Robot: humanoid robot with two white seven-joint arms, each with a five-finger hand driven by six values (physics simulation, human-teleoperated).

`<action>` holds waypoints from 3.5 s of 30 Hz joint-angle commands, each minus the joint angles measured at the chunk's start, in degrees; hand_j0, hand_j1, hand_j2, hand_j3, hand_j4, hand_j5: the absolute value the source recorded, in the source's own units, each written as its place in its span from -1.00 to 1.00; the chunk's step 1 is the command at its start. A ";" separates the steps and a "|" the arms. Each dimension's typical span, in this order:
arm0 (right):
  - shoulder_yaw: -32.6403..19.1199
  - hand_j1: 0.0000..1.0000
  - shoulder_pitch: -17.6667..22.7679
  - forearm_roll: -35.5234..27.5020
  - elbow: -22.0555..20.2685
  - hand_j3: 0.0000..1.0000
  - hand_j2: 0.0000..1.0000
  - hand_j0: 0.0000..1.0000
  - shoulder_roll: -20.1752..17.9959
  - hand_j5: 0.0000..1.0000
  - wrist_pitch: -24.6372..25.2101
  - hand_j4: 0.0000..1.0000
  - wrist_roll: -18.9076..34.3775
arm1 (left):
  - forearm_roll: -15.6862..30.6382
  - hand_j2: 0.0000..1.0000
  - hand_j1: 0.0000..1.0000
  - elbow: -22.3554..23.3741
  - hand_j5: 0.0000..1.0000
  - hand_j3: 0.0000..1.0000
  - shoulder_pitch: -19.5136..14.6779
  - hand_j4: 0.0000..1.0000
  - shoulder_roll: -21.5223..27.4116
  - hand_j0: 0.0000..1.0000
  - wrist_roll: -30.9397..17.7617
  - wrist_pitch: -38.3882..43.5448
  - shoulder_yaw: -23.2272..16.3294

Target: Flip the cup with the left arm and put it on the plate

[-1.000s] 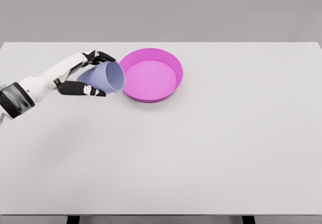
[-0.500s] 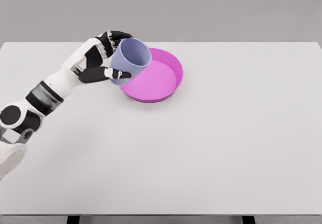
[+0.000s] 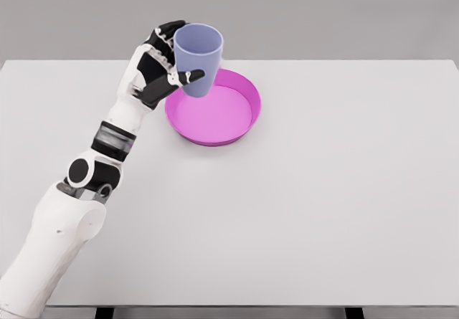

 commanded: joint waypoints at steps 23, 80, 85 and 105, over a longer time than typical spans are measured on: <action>0.00 1.00 0.00 -0.02 0.01 1.00 1.00 1.00 -0.01 1.00 0.00 1.00 0.00 | -1.00 0.04 0.04 19.80 0.04 0.04 -2.46 0.04 -10.81 0.04 0.10 -8.87 -0.89; 0.00 1.00 0.00 -0.02 0.01 1.00 1.00 1.00 -0.01 1.00 0.00 1.00 0.00 | -1.00 0.94 0.94 24.90 0.94 0.94 -5.62 0.94 -12.13 0.94 -0.25 -8.69 -1.77; 0.00 1.00 0.00 -0.02 0.01 1.00 1.00 1.00 -0.01 1.00 0.00 1.00 0.00 | -1.00 0.94 0.94 24.64 0.94 0.94 -5.63 0.94 -11.87 0.94 -0.25 -8.69 -1.77; 0.00 1.00 0.09 -0.02 0.01 1.00 1.00 1.00 -0.01 1.00 0.00 1.00 0.00 | -0.39 0.97 0.97 15.59 0.97 0.97 -5.36 0.97 -5.72 0.97 -0.60 -8.34 -1.68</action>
